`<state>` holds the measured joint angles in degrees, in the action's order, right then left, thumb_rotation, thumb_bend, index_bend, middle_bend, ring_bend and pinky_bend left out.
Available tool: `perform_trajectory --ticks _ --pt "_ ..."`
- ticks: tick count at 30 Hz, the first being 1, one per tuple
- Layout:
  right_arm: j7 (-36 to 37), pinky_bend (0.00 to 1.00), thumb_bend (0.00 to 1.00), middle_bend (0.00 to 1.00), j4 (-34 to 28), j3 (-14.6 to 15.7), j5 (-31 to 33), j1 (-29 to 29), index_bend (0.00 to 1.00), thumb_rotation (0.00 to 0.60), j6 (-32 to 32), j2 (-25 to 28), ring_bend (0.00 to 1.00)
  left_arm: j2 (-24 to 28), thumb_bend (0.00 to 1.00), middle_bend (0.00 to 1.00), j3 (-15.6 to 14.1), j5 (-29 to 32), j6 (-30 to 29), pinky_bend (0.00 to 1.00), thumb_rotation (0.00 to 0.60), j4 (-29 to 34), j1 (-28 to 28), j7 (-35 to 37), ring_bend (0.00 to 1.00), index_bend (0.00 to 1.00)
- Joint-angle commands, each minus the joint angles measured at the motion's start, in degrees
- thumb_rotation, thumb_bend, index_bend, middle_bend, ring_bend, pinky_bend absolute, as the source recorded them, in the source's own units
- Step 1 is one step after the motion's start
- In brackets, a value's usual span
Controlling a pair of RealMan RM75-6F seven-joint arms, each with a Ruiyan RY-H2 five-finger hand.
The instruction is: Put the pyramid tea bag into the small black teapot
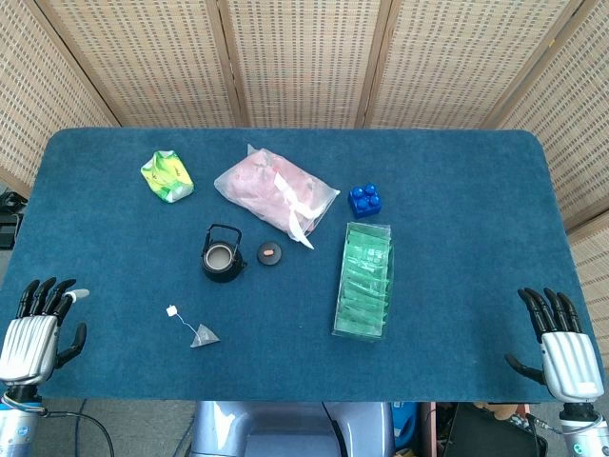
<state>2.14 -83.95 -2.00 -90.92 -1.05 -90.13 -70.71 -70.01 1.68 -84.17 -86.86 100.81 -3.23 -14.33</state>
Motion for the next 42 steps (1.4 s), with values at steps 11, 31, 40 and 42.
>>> perform_trajectory --ticks 11,31,40,42 --pt "-0.33 0.1 0.12 0.19 -0.11 -0.13 0.24 -0.12 0.11 0.6 0.12 -0.03 0.03 -0.24 0.49 0.17 0.21 0.35 0.47 0.0 0.6 -0.46 -0.23 0.02 0.08 0.27" --pt "0.25 0.1 0.12 0.19 0.44 -0.01 0.88 0.67 0.11 0.6 -0.51 -0.08 0.03 -1.08 0.48 0.17 1.02 1.91 5.95 0.01 0.6 -1.61 -3.6 -1.54 0.09 0.27" --pt "0.74 0.1 0.12 0.19 0.92 0.01 1.16 1.01 0.11 0.6 -0.74 -0.21 0.03 -2.98 0.42 0.21 1.82 5.54 10.96 0.09 0.6 -3.56 -6.3 -3.25 0.15 0.27" --pt "0.79 0.1 0.12 0.19 1.02 0.01 1.2 1.01 0.11 0.6 -0.68 -0.25 0.03 -3.66 0.42 0.21 1.88 6.35 11.97 0.09 0.6 -4.15 -6.82 -3.66 0.15 0.27"
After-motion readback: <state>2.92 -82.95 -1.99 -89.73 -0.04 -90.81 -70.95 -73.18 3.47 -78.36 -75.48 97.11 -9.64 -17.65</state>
